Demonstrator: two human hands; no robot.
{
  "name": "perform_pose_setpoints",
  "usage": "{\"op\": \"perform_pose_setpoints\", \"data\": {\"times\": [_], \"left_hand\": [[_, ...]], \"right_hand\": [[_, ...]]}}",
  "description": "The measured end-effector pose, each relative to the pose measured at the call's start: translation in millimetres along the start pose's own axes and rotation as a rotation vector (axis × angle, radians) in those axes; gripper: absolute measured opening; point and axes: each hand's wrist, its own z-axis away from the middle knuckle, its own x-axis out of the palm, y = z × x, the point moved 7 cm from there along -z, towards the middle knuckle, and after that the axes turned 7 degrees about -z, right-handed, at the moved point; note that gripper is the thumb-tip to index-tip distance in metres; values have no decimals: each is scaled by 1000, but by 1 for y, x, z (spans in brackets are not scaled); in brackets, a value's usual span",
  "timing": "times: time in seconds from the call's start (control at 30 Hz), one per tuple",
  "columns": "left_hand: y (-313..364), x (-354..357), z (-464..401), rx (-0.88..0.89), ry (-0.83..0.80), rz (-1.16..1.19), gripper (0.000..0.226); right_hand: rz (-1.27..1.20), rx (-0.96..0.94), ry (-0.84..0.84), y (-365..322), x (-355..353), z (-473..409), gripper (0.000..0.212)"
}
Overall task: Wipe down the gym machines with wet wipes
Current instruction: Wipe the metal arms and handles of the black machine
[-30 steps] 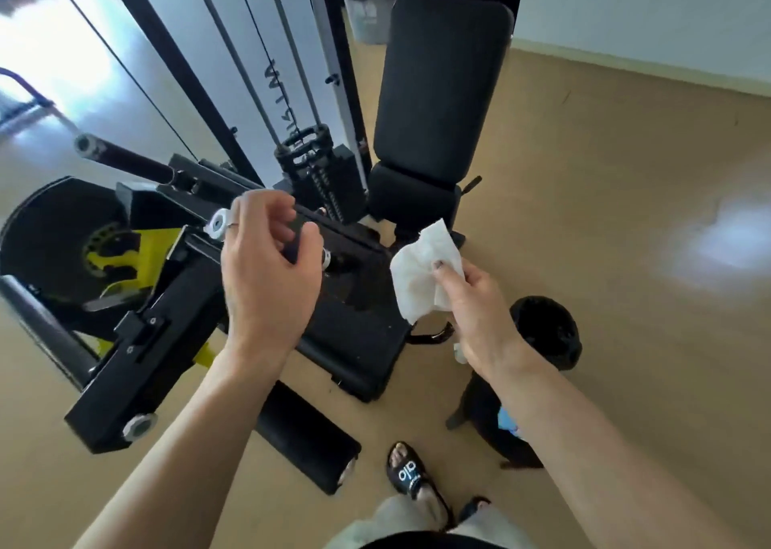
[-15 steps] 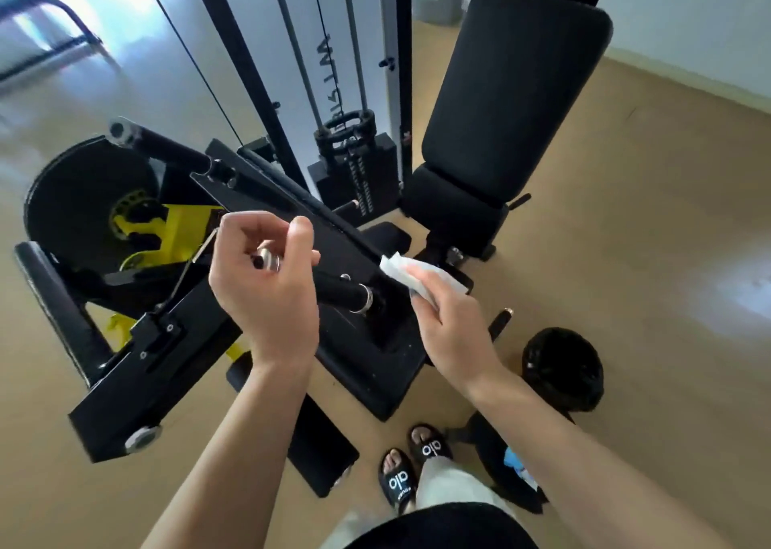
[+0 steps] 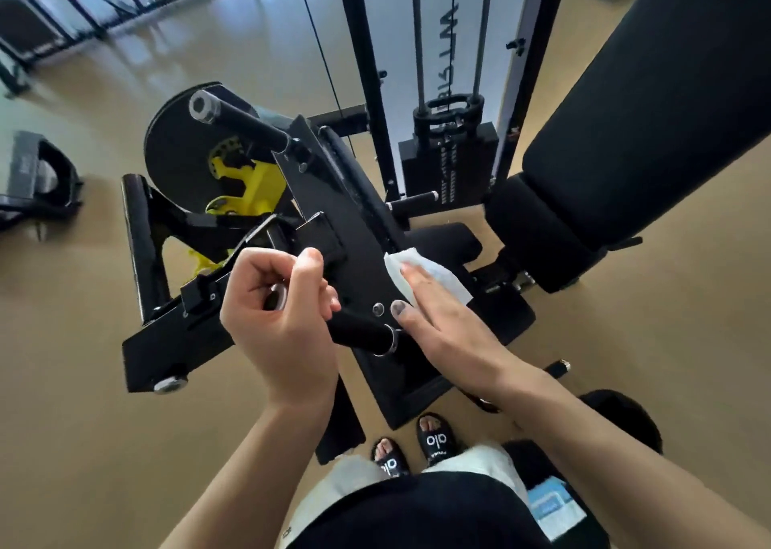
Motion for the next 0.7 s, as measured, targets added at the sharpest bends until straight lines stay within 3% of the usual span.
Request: {"op": "perform_pose_setpoints", "data": {"times": [0.23,0.53,0.7], "left_hand": [[1,0,2,-16,68,-17,24],[1,1,1,-35,54,27,24],[1,1,2,-21,47,9,24]], "right_hand": [[-46,2,-69,-24,-3,-65,66],[118,-80,-93,0,-4,24,71],[120,-46,-99,-12,-2,-25,74]]}}
